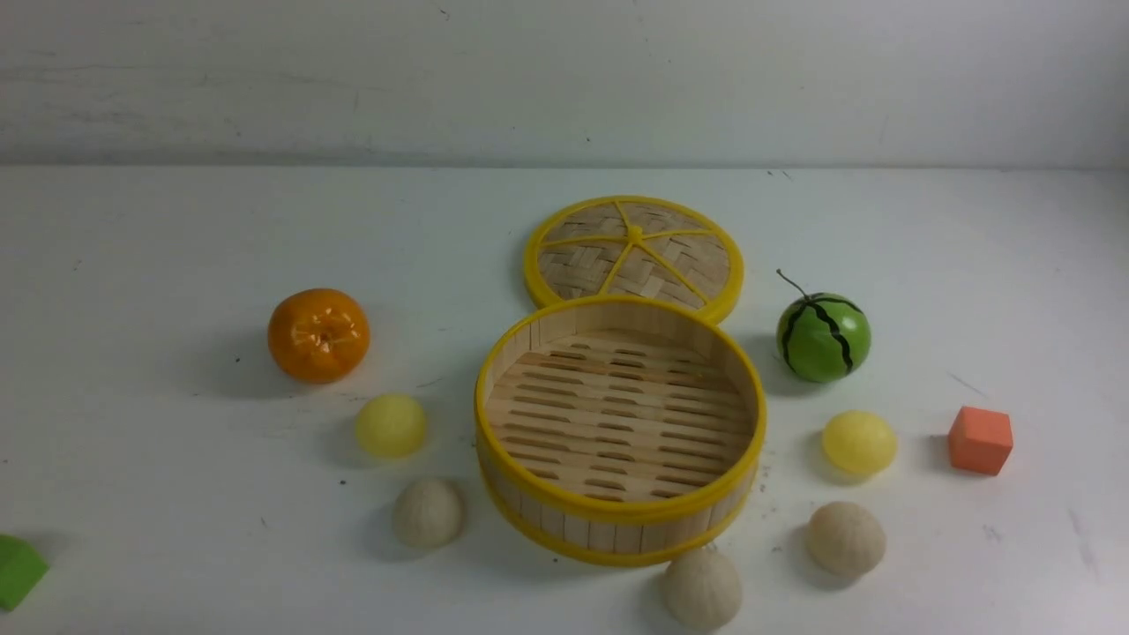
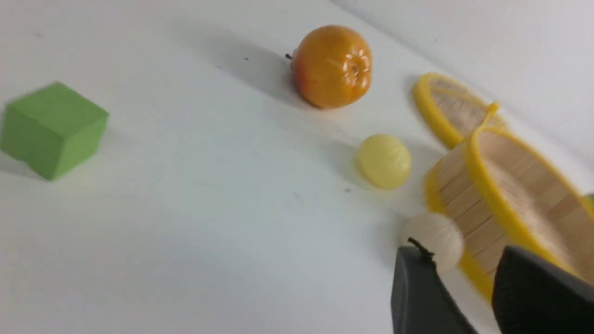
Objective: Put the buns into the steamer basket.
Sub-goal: Use the left arm to grab a steamed stuffed bun
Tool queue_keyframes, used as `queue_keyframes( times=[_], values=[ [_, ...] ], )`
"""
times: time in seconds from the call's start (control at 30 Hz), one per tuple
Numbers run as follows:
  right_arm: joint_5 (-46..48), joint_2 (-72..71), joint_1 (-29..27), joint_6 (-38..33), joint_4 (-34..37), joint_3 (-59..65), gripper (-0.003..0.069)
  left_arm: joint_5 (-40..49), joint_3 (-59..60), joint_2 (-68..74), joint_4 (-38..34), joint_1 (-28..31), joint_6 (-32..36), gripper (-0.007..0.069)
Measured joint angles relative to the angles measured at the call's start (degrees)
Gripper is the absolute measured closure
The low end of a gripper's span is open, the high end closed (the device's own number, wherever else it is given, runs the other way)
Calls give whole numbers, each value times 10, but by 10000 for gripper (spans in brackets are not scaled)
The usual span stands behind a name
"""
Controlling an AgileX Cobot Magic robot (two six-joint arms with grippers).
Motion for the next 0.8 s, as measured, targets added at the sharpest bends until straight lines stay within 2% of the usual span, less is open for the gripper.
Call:
queue_keyframes(
  times=[0.17, 0.27, 0.33, 0.4, 0.47, 0.57, 0.67, 0.73, 0.8],
  values=[
    [0, 0, 0, 0, 0, 0, 419, -51, 0, 0, -109, 0, -52, 387],
    [0, 0, 0, 0, 0, 0, 419, -93, 0, 0, -135, 0, -59, 389],
    [0, 0, 0, 0, 0, 0, 419, -107, -4, 0, -153, 0, -69, 409],
    [0, 0, 0, 0, 0, 0, 419, -90, -26, 0, -167, 0, -79, 459],
    [0, 0, 0, 0, 0, 0, 419, -41, -84, 3, -167, 0, -71, 553],
    [0, 0, 0, 0, 0, 0, 419, 32, -162, 48, -153, 0, -25, 638],
    [0, 0, 0, 0, 0, 0, 419, 151, -236, 136, -145, 0, 35, 638],
    [0, 0, 0, 0, 0, 0, 419, 194, -268, 182, -142, 0, 56, 638],
    [0, 0, 0, 0, 0, 0, 419, 291, -331, 281, -137, 0, 111, 638]
  ],
)
